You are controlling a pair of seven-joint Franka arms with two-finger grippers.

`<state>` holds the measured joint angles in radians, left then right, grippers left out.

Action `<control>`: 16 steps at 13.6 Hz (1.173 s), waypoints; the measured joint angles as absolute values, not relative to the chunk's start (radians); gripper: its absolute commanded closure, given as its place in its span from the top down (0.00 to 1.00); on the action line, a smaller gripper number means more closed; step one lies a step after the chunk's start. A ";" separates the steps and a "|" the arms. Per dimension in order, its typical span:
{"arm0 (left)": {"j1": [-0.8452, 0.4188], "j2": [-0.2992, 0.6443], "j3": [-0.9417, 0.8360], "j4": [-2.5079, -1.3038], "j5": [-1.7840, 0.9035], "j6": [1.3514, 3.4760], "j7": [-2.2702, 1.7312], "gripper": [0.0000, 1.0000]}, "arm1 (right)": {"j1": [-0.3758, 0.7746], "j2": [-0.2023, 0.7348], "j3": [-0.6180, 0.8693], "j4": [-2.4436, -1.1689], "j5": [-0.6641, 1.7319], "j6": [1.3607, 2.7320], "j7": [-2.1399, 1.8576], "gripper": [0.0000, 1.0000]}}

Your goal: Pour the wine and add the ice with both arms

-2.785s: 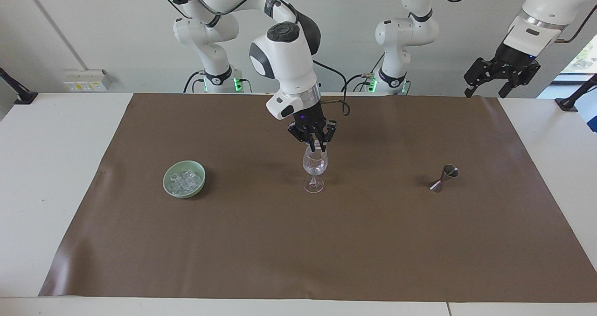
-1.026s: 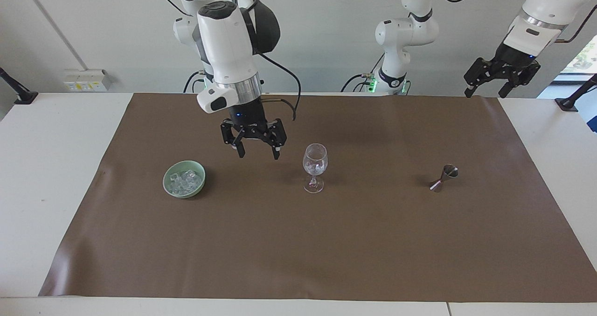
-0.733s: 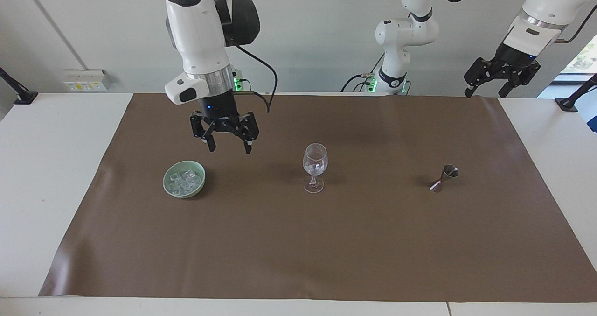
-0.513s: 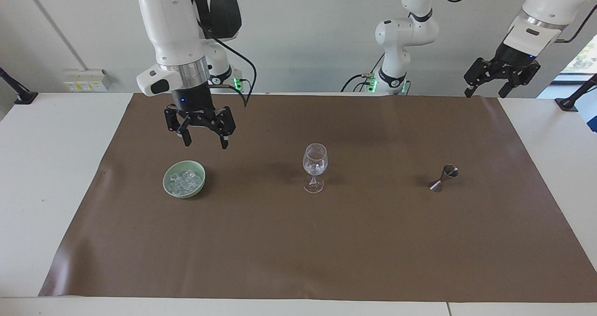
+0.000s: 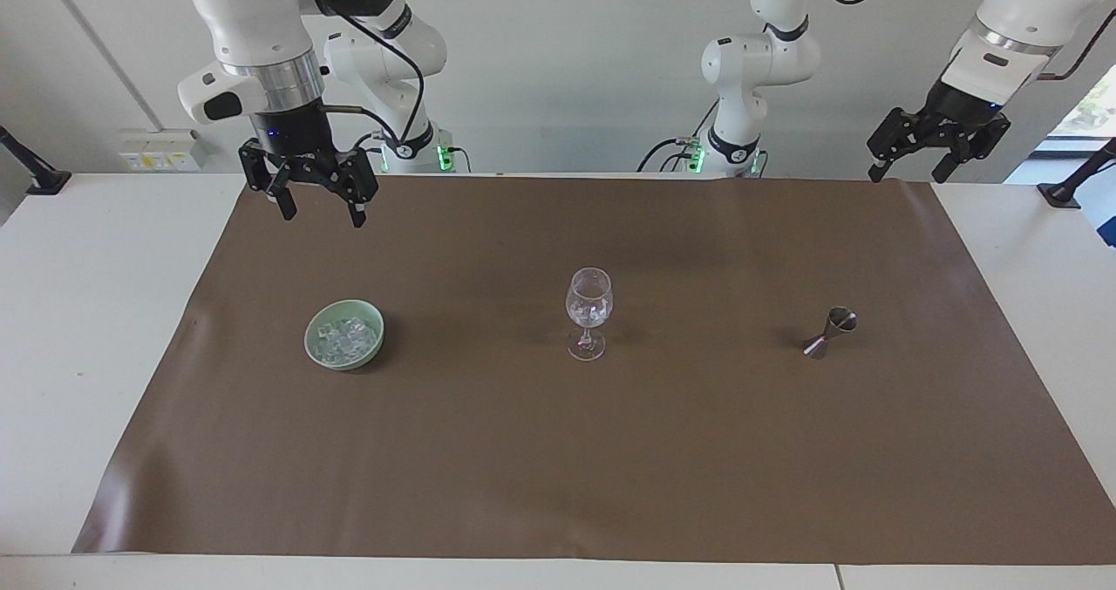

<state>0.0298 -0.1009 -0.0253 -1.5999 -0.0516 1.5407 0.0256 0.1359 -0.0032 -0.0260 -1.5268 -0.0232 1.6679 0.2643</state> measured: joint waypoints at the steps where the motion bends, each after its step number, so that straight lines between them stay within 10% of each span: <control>1: 0.030 -0.101 -0.025 -1.600 -0.052 1.541 0.026 1.00 | 0.136 -0.022 -0.036 -1.527 -0.018 1.623 0.253 1.00; 16: 0.030 -0.101 -0.026 -1.600 -0.053 1.540 0.026 1.00 | 0.064 -0.060 -0.095 -1.559 0.007 1.496 0.129 1.00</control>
<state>0.0299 -0.1009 -0.0264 -1.5999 -0.0525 1.5403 0.0256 0.0638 -0.0599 -0.0952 -1.5590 0.0069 1.4958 0.1294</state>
